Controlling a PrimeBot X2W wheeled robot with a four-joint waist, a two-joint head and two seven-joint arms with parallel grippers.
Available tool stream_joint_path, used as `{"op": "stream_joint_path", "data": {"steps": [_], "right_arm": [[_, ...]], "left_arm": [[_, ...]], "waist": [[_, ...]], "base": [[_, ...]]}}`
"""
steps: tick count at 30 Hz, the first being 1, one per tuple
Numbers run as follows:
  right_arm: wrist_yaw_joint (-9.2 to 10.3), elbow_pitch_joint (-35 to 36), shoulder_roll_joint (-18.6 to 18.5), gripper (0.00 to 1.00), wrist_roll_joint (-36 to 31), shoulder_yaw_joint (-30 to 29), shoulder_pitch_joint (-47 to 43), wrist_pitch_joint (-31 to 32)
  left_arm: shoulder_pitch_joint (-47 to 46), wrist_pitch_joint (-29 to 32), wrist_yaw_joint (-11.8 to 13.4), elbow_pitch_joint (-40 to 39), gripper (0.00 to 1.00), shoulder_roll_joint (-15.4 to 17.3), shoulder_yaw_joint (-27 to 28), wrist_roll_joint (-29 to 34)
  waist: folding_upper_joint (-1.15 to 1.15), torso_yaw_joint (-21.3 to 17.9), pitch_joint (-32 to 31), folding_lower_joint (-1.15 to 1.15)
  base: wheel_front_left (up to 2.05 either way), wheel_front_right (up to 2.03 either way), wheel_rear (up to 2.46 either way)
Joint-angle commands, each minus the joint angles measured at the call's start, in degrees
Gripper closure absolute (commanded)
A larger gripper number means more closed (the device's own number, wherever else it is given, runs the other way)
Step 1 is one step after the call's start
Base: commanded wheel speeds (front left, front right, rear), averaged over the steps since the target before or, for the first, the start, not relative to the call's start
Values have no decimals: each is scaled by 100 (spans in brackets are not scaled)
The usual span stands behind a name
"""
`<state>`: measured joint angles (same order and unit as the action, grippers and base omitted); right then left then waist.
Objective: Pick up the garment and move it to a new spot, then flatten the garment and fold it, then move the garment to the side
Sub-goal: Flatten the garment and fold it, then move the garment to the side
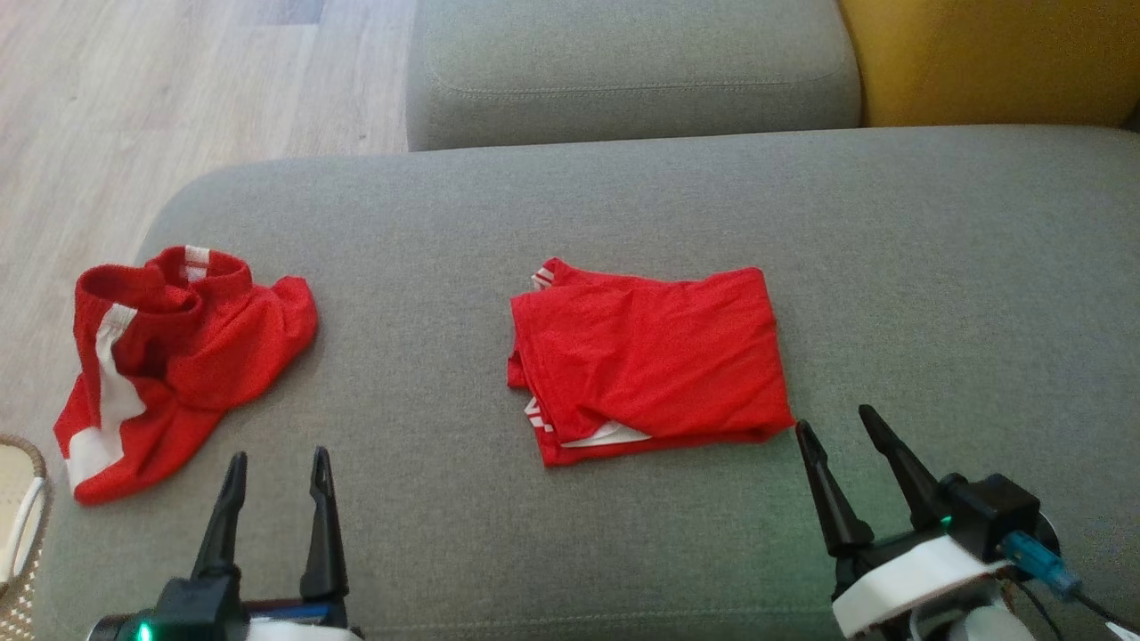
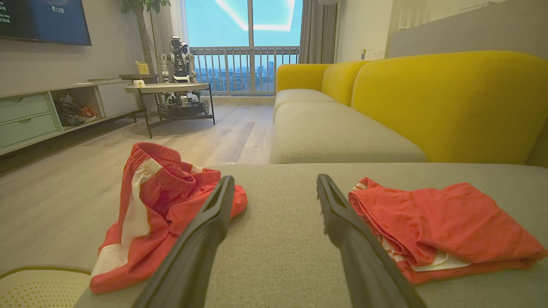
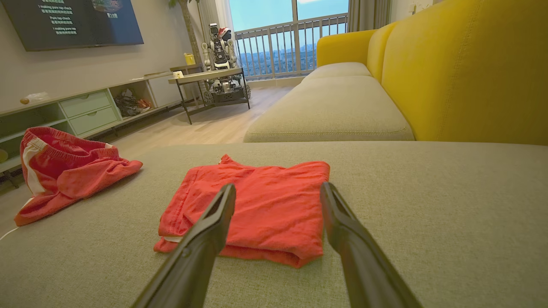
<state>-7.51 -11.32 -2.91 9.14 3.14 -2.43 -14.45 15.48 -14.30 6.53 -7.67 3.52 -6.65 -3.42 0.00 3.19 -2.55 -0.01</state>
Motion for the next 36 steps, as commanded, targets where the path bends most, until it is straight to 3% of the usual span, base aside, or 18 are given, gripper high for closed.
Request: {"op": "stream_joint_path", "data": {"steps": [1, 24, 29, 36], "right_arm": [[2, 158, 3, 0, 2, 95, 106, -54], [2, -124, 3, 0, -68, 234, 311, -54], [2, -859, 3, 0, 12, 215, 817, -54], [2, -2756, 3, 0, 620, -368, 2060, -26]], "left_arm": [[-156, -70, -4, -144, 0, -47, 171, 100], [-142, -70, 12, 69, 0, -45, 40, 301], [-226, -70, -43, 155, 0, -47, -95, 302], [-397, -70, -115, 257, 0, -50, -335, 311]], "waist": [[0, 6, 1, 1], [0, 243, 61, 1], [0, 435, 155, 1], [0, 813, 375, 1]], "base": [[0, 0, 0], [0, 0, 0], [0, 0, 0], [0, 0, 0]]}}
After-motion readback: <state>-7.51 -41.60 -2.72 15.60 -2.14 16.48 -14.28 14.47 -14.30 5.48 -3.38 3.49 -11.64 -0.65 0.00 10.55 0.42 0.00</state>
